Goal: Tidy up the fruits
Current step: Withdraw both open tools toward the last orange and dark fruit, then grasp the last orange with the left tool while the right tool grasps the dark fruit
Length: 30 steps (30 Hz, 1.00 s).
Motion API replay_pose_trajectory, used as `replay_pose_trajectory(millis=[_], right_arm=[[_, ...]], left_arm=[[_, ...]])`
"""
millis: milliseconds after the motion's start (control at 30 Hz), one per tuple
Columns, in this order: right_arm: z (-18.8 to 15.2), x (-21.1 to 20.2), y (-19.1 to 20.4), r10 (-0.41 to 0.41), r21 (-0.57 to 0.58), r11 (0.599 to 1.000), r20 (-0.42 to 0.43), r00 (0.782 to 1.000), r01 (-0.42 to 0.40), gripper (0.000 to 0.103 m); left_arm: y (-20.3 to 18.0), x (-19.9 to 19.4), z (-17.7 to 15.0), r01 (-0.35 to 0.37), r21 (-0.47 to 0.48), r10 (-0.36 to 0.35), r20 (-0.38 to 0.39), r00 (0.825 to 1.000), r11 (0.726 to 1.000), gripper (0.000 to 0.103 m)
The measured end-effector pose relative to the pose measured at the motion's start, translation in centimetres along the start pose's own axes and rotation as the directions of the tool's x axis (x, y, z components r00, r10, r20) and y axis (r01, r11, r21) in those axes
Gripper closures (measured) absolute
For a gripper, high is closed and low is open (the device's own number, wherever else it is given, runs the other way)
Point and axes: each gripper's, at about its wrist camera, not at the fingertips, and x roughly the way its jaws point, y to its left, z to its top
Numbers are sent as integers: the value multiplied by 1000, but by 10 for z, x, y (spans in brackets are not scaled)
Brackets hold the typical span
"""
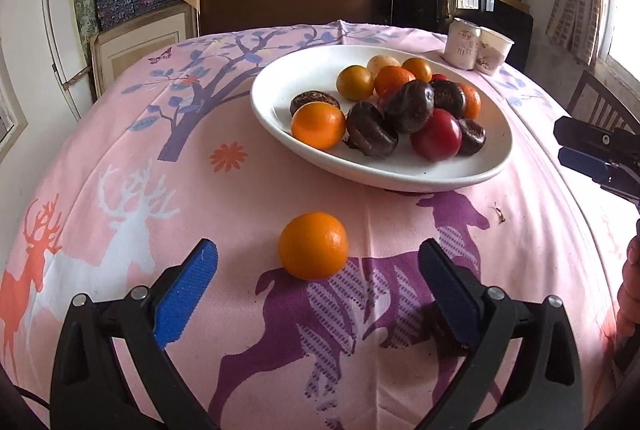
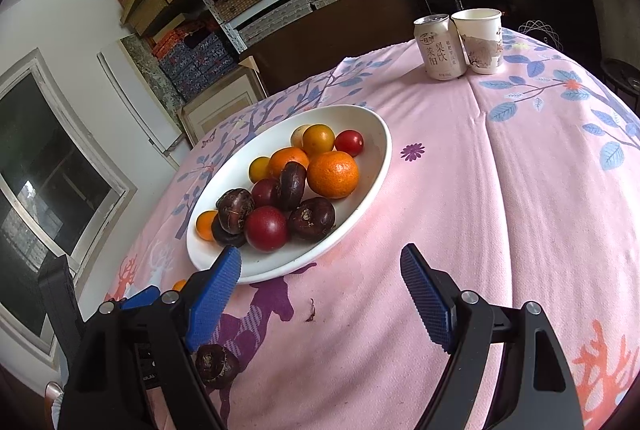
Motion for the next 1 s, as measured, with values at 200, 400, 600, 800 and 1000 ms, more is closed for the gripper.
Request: replay_pose_trajectory(millis=[200, 400, 600, 800, 1000], right_arm=[[-3, 4, 5, -6, -25, 1000, -19, 1000, 5, 20], [-12, 8, 19, 15, -87, 996, -68, 998, -21, 20], [-45, 18, 63, 37, -295, 951, -191, 981, -94, 20], [-77, 29, 100, -20, -467, 879, -238, 971, -96, 20], [-83, 33, 110, -40, -489, 867, -250, 967, -91, 20]], left_arm=[[2, 10, 3, 21, 1, -20, -41, 999, 1000, 30], [8, 13, 0, 80, -22, -81, -66, 994, 997, 66], [26, 3, 3, 26, -85, -27, -16, 1000, 996, 66], [27, 4, 4, 21, -85, -22, -17, 1000, 996, 66], [24, 3, 3, 5, -67, -6, -12, 1000, 998, 66]])
